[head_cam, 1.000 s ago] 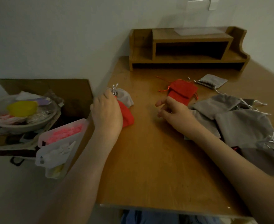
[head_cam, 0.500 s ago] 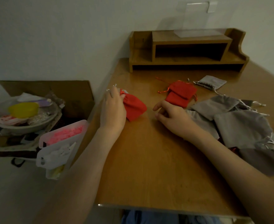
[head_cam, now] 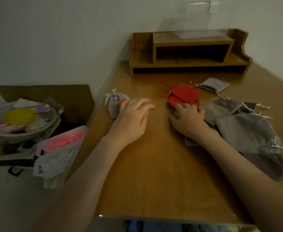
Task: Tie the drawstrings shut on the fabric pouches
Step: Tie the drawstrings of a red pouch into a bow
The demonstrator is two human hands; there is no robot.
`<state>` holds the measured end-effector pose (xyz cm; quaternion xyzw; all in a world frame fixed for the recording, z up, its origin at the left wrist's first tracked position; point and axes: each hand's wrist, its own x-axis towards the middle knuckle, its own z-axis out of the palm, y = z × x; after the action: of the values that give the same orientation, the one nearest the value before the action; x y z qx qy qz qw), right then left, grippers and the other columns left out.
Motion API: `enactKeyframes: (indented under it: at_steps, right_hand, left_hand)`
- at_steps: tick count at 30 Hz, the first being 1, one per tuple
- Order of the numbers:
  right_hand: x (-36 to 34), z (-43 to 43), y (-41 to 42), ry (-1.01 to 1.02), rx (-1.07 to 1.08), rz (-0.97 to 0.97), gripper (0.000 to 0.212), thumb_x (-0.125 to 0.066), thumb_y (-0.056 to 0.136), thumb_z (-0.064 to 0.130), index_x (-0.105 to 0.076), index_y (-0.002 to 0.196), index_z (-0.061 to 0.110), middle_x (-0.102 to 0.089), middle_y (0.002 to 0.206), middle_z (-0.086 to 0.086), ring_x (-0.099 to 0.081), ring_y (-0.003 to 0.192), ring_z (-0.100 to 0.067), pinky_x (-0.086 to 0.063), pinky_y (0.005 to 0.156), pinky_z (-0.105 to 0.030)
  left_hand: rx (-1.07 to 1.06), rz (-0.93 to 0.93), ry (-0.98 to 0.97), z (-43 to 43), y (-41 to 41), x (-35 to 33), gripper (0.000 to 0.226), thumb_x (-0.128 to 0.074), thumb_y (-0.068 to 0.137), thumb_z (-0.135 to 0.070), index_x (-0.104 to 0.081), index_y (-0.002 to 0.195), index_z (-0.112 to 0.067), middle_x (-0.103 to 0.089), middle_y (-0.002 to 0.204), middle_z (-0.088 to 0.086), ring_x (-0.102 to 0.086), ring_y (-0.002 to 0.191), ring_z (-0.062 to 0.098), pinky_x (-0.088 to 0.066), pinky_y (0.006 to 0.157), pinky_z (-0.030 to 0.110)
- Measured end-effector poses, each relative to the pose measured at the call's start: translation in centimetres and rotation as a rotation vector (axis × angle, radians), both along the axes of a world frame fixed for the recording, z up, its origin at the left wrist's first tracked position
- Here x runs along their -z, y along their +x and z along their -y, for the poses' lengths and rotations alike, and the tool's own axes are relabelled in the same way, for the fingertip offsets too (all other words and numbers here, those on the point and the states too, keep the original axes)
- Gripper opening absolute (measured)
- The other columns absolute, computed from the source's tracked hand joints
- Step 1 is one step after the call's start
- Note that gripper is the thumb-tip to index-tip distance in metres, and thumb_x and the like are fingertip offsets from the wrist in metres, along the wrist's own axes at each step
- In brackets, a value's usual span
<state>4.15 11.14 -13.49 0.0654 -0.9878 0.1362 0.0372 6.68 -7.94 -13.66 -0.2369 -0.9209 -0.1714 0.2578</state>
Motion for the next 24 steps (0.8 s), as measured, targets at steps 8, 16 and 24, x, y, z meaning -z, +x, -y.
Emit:
enactKeyframes:
  at_steps: [8, 16, 24]
  right_hand:
    - [-0.7, 0.2, 0.5, -0.366, -0.102, -0.201, 0.023, -0.055, 0.094, 0.022, -0.046, 0.112, 0.011, -0.055, 0.092, -0.001, -0.057, 0.093, -0.028, -0.042, 0.088, -0.044]
    - [0.3, -1.1, -0.4, -0.033, 0.06, -0.255, 0.026, -0.049, 0.096, 0.023, -0.053, 0.114, 0.005, -0.053, 0.112, -0.015, -0.053, 0.1, -0.032, -0.046, 0.081, -0.041]
    - [-1.6, 0.1, 1.2, -0.481, -0.16, -0.5, 0.012, -0.047, 0.099, 0.016, -0.056, 0.105, 0.011, -0.056, 0.09, 0.004, -0.052, 0.071, -0.003, -0.044, 0.061, -0.016]
  left_hand:
    - [0.062, 0.086, -0.009, -0.3, 0.1, 0.2, 0.028, -0.049, 0.094, -0.011, -0.06, 0.118, -0.02, -0.06, 0.118, -0.005, -0.05, 0.111, 0.012, -0.02, 0.09, 0.021]
    - [0.048, 0.121, 0.016, -0.4, 0.1, 0.3, 0.022, -0.048, 0.097, -0.015, -0.059, 0.116, -0.018, -0.062, 0.113, -0.005, -0.052, 0.107, 0.012, -0.024, 0.09, 0.023]
    - [0.178, 0.8, 0.931, -2.2, 1.1, -1.9, 0.059, -0.028, 0.09, -0.057, -0.063, 0.108, -0.013, -0.073, 0.099, 0.002, -0.069, 0.094, 0.011, -0.052, 0.082, 0.02]
